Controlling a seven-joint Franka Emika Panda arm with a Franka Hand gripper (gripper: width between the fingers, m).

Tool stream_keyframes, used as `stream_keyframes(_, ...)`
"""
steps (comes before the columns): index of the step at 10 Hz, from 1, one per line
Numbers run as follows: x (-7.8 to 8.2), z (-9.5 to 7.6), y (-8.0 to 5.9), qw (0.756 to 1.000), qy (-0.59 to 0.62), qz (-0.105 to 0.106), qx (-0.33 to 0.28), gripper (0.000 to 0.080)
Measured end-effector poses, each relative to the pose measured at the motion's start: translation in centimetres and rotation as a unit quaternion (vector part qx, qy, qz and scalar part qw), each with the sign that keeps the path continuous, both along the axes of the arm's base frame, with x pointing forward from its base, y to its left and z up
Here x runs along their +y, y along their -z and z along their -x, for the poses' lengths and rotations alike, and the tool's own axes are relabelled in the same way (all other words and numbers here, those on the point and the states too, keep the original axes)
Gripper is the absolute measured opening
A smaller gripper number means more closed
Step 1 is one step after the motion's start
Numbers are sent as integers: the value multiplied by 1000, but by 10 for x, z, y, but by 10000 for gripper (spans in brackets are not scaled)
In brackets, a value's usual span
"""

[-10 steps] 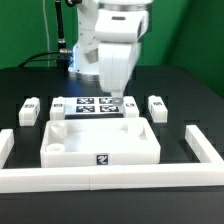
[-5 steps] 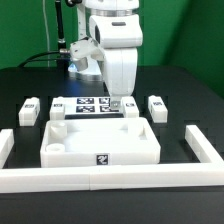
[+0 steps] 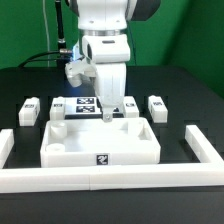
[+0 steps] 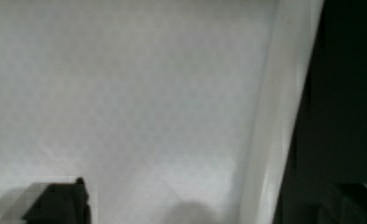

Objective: Assemble desk

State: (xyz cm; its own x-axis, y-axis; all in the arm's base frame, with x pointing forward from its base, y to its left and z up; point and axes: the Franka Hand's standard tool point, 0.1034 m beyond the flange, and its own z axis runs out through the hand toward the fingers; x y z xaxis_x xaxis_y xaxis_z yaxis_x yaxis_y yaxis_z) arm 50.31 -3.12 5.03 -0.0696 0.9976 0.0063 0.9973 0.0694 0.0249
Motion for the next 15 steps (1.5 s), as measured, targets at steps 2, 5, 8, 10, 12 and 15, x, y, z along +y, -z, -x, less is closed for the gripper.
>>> stream_keyframes(2, -3, 11, 17, 1000, 13, -3, 15, 650)
stream_keyframes(5, 4, 17, 37, 999, 34, -6, 35, 650)
stream_keyframes(8, 2, 17, 40, 999, 36, -7, 37, 531)
stream_keyframes(10, 2, 17, 40, 999, 36, -7, 37, 395)
stream_keyframes(12, 2, 17, 40, 999, 36, -7, 36, 61)
stream_keyframes(15, 2, 16, 40, 999, 36, -7, 34, 57)
